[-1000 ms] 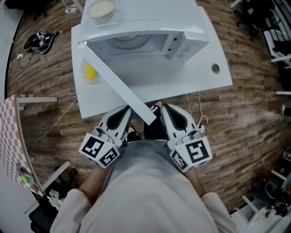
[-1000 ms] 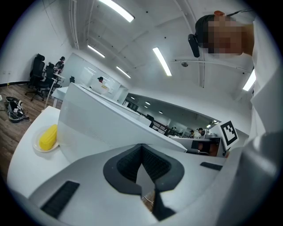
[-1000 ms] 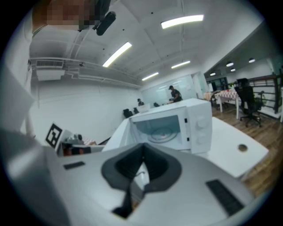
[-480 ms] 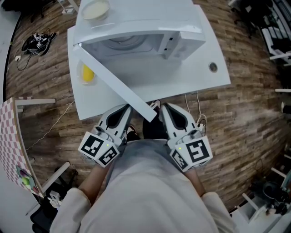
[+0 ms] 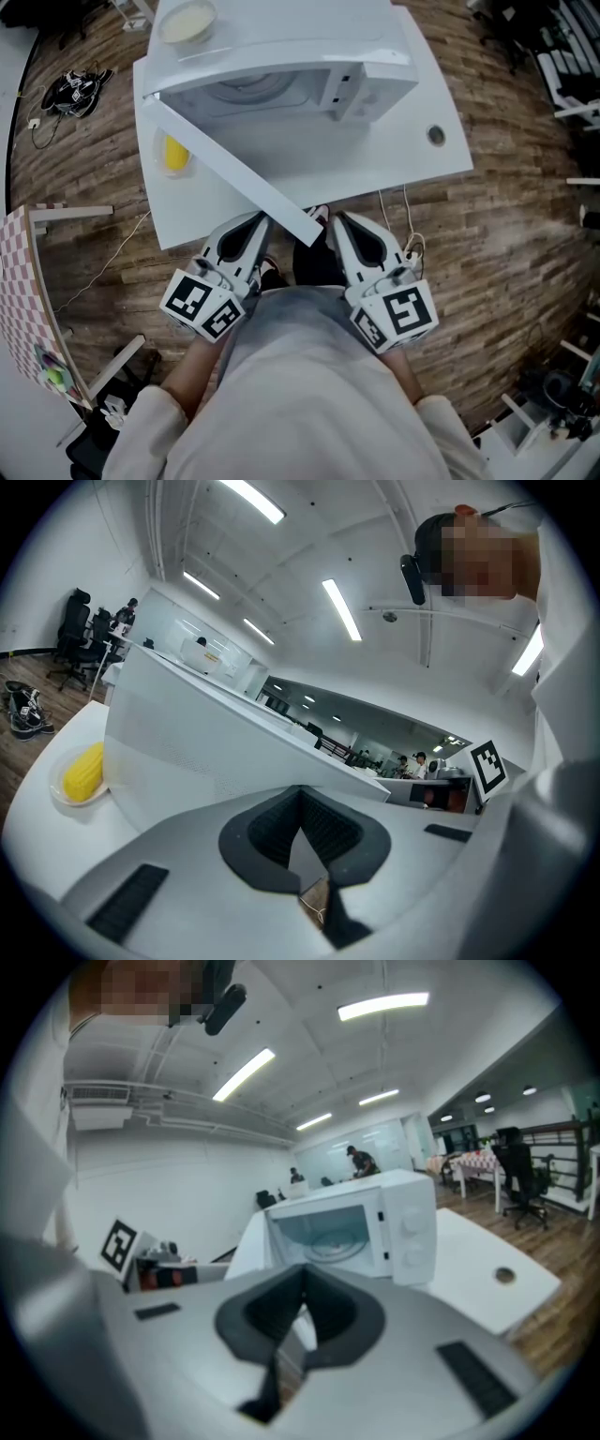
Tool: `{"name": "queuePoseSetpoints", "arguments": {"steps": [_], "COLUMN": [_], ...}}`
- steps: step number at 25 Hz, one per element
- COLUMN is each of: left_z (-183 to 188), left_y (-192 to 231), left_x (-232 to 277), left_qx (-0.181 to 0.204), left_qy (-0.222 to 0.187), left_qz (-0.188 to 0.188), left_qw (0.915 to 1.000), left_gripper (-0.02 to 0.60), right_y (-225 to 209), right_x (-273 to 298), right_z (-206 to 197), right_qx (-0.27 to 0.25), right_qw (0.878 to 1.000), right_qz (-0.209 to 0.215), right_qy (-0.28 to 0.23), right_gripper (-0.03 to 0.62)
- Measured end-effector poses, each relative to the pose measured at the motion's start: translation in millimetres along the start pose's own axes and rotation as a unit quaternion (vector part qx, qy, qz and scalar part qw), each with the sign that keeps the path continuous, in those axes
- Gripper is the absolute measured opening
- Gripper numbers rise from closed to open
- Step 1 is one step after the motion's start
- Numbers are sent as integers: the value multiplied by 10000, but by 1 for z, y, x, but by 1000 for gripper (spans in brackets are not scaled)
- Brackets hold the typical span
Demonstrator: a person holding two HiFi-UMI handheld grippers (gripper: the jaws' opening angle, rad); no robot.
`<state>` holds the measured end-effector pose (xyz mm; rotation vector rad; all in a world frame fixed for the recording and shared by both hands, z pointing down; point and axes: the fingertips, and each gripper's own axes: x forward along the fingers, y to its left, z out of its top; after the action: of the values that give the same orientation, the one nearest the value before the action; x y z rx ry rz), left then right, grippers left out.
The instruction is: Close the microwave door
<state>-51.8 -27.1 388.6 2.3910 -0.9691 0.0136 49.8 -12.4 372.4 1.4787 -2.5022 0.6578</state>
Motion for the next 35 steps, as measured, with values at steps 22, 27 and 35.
{"name": "queuePoseSetpoints", "arguments": {"steps": [22,27,35], "left_z": [4,5,8], "left_y": [0,0,2], "left_x": [24,30,43], "left_qx": [-258,-283,-256], "left_qy": [51,60,148], "left_qz": [-151,-200,-317], "left_qw": [9995,9994,9991], "left_gripper": [17,17,17], "right_y": [-12,-18,-30], "right_x": [3,5,10], "right_z": [-2,-2,1], "right_qx": [145,195,246], "right_qw": [9998,9996,9992], "right_qz": [-148,-211,-306], "right_qy": [5,11,-3], "right_gripper": [23,23,23]}}
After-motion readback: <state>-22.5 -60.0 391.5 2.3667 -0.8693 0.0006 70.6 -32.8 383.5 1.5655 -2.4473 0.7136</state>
